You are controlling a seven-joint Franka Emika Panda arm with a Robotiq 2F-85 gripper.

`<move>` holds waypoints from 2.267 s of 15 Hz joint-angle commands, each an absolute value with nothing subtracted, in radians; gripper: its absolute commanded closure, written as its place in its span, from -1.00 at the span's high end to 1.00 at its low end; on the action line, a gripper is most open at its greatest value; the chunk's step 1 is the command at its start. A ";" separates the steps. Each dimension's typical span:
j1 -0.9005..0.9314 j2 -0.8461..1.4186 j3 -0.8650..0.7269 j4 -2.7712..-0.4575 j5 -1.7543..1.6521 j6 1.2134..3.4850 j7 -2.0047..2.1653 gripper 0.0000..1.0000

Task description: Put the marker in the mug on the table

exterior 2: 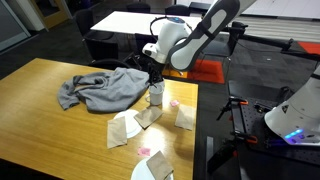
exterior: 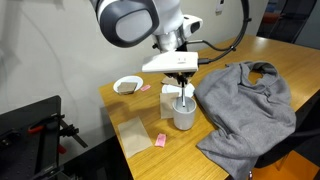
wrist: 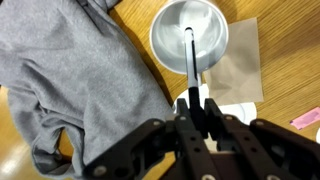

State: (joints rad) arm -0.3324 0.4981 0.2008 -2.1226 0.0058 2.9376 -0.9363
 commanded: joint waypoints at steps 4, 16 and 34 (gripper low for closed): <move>-0.369 0.312 0.275 -2.242 0.078 2.948 -0.940 -0.89; -0.252 0.135 0.018 -2.320 0.078 2.716 -0.578 -0.89; -0.183 0.413 -0.161 -2.224 -0.040 2.623 -0.052 -0.89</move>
